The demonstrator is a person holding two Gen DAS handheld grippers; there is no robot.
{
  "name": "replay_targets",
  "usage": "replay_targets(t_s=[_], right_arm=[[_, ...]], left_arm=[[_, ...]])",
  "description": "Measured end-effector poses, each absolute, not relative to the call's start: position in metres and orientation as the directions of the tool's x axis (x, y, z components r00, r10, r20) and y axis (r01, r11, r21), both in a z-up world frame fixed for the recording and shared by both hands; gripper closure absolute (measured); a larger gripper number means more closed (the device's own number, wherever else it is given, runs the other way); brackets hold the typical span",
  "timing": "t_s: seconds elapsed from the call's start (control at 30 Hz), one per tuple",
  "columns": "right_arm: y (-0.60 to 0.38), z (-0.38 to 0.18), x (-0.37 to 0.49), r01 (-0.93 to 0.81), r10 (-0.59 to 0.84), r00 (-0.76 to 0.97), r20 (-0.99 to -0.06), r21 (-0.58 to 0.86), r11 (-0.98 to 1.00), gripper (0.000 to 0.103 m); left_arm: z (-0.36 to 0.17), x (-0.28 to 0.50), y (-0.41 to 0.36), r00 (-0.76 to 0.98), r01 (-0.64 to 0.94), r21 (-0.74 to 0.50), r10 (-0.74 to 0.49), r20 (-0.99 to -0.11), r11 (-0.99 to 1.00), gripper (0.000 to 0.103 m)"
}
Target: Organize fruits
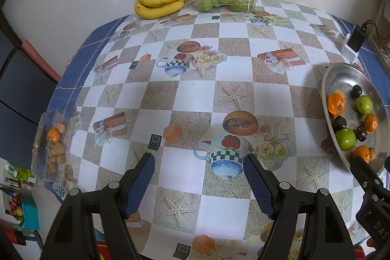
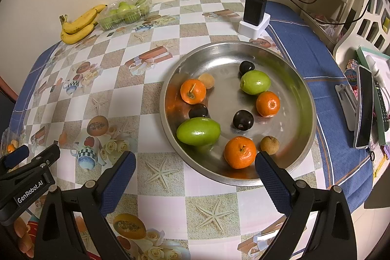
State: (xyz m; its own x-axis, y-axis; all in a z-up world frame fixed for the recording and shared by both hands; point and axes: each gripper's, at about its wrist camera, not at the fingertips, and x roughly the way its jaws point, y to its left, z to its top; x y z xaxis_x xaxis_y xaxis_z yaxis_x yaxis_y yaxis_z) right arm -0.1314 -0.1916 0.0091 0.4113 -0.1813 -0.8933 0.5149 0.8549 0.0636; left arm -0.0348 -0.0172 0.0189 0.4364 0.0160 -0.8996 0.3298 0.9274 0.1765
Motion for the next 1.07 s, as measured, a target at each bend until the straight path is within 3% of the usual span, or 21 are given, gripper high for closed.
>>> replay_targets(t_s=[1.07], right_arm=[[-0.1905, 0.0067, -0.1299, 0.516, -0.182, 0.396, -0.9, 0.054, 0.855, 0.005]], left_arm=[[0.0151, -0.0343, -0.017, 0.43, 0.339, 0.17, 0.008, -0.903, 0.925, 0.025]])
